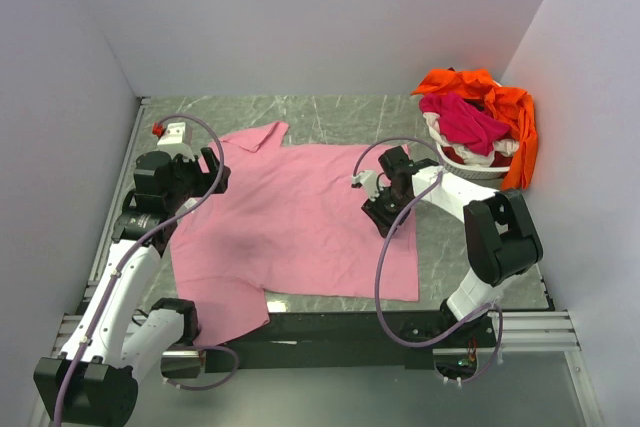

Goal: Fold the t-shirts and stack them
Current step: Flatten the tshirt out

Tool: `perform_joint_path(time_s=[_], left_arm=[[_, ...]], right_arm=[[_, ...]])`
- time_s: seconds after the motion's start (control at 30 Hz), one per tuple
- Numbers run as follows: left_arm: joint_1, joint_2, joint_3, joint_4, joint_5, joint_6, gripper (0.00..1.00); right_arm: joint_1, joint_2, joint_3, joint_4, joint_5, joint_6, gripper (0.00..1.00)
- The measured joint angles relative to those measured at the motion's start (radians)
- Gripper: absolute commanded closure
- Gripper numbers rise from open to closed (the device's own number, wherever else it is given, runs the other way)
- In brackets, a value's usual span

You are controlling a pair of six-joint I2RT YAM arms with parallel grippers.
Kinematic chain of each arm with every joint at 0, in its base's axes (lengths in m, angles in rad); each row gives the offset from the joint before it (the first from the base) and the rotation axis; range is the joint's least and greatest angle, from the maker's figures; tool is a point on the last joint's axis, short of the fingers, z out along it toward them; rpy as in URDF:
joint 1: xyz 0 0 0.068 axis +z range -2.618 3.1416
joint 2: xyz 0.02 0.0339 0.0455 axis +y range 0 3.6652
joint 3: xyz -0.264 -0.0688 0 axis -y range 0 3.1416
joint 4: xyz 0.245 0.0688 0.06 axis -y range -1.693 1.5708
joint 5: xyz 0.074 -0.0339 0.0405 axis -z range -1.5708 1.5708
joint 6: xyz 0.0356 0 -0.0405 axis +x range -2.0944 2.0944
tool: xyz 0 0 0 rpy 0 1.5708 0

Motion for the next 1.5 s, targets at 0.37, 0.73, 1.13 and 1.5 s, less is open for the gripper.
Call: perform_joint_path(time_s=[0.37, 0.73, 1.13, 1.5], left_arm=[[0.000, -0.012, -0.005, 0.001, 0.001, -0.001, 0.20], [0.000, -0.013, -0.005, 0.002, 0.002, 0.000, 0.20], [0.000, -0.013, -0.005, 0.013, 0.003, 0.000, 0.19], [0.000, -0.013, -0.005, 0.014, 0.003, 0.000, 0.19]], right_arm=[[-0.003, 0.022, -0.015, -0.017, 0.117, -0.008, 0.57], [-0.044, 0.025, -0.026, -0.035, 0.152, -0.031, 0.59], [-0.085, 0.026, -0.027, -0.044, 0.159, -0.052, 0.64], [-0.135, 0.031, -0.026, -0.056, 0.158, -0.075, 0.66]])
